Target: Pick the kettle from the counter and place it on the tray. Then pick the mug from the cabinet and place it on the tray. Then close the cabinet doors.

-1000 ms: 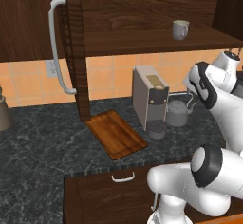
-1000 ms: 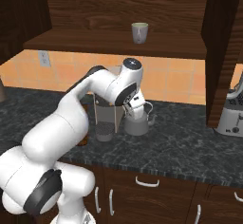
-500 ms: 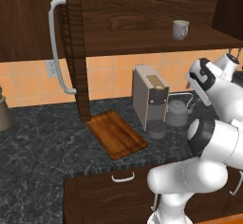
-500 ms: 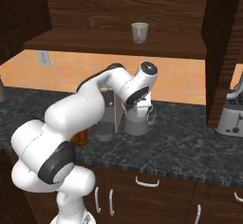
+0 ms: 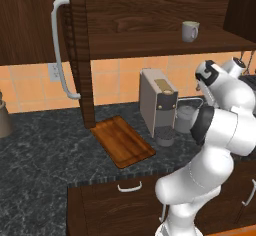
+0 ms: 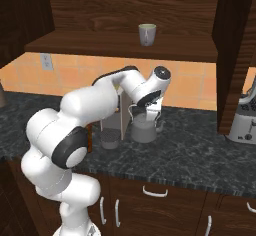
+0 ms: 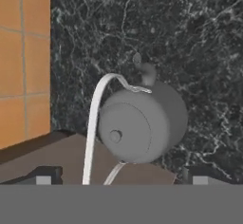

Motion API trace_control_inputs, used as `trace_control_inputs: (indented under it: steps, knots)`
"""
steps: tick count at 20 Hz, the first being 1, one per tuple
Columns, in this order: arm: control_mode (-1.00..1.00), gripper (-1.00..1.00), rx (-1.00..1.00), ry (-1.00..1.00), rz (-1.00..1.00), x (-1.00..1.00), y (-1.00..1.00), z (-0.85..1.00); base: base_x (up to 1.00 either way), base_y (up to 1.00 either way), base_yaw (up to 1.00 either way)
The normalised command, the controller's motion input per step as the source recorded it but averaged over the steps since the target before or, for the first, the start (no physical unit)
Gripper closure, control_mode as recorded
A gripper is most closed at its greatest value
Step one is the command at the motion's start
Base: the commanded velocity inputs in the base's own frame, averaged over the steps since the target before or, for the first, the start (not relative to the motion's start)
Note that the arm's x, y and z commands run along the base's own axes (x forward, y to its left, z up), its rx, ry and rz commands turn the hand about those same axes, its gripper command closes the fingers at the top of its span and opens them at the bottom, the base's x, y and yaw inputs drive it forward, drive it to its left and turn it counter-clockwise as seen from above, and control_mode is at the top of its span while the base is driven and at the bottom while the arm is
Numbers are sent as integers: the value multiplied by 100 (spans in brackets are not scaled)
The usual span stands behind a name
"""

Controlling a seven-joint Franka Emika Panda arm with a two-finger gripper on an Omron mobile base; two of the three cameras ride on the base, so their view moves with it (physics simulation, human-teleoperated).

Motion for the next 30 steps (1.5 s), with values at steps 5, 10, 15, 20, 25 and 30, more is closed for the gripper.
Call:
trace_control_inputs:
  steps: [5, 10, 15, 20, 25, 30]
  knots:
    - [-100, -100, 19, 0, -1, 18, -9, -23, 0, 0, 0]
    - [-100, -100, 4, 0, -2, 35, -10, -19, 0, 0, 0]
    - [-100, -100, 2, 0, -7, 37, -3, -12, 0, 0, 0]
    - [-100, -100, 1, 0, -7, 15, 0, -16, 0, 0, 0]
    - [-100, -100, 0, 0, -6, 24, 0, -13, 0, 0, 0]
    - [-100, -100, 0, 0, -2, 13, 0, -17, 0, 0, 0]
